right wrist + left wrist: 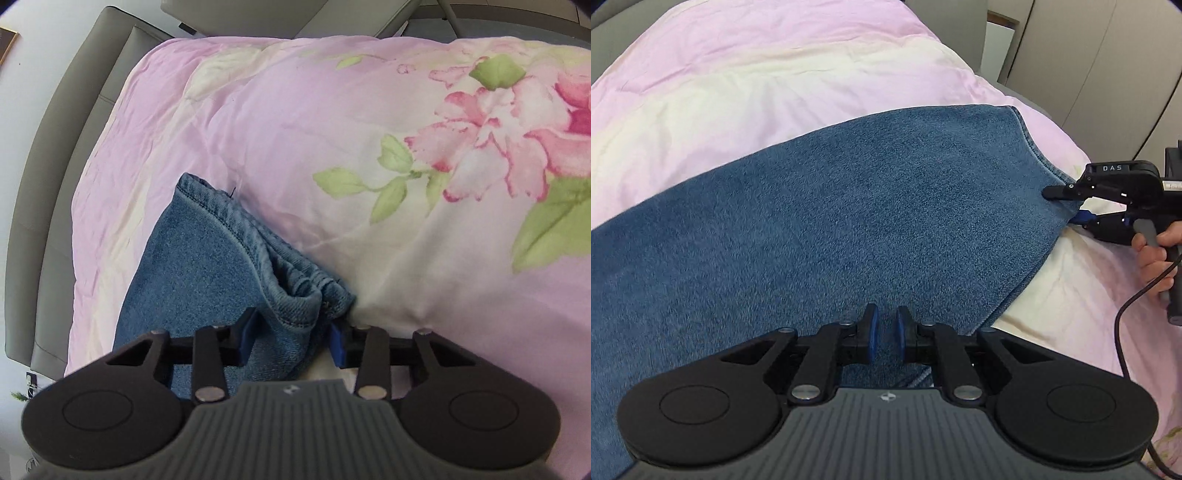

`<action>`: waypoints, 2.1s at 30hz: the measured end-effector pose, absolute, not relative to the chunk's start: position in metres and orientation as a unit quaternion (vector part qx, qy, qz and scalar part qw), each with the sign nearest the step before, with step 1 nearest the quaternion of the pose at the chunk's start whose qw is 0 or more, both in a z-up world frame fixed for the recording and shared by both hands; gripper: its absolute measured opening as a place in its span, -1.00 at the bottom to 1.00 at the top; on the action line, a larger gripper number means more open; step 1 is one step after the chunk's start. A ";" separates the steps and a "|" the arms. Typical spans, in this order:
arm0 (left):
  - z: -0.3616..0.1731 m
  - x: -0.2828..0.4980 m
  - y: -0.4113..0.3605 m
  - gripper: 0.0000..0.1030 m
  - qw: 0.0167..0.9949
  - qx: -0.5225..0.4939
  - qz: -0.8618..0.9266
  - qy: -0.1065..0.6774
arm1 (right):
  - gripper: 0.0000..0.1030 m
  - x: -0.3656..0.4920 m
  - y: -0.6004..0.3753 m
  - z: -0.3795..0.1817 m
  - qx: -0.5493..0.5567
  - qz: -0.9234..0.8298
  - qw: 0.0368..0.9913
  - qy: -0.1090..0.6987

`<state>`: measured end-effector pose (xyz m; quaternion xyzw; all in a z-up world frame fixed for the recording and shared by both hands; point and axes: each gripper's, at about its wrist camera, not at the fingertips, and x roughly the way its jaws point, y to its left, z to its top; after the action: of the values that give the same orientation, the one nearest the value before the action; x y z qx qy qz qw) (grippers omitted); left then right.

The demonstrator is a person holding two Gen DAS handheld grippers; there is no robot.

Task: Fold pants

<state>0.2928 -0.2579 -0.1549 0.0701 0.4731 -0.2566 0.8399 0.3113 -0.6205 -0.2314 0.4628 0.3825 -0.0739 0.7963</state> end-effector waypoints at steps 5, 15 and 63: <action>-0.159 0.284 -0.251 -0.76 0.837 0.059 -0.240 0.488 | -0.76 0.308 -0.622 -0.216 0.472 -0.067 0.798 0.369; -0.174 0.287 -0.242 -0.74 0.832 0.049 -0.253 0.491 | -0.86 0.315 -0.553 -0.071 0.301 0.032 0.891 0.339; -0.121 0.316 0.089 0.27 0.845 -0.263 -0.120 0.450 | 0.03 0.343 -0.158 -0.094 -0.052 0.246 0.845 0.472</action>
<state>0.3156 0.0887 -0.1213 -0.2629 0.4498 -0.1203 0.8450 0.3425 -0.1583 -0.0940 -0.0519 0.4718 0.2457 0.8452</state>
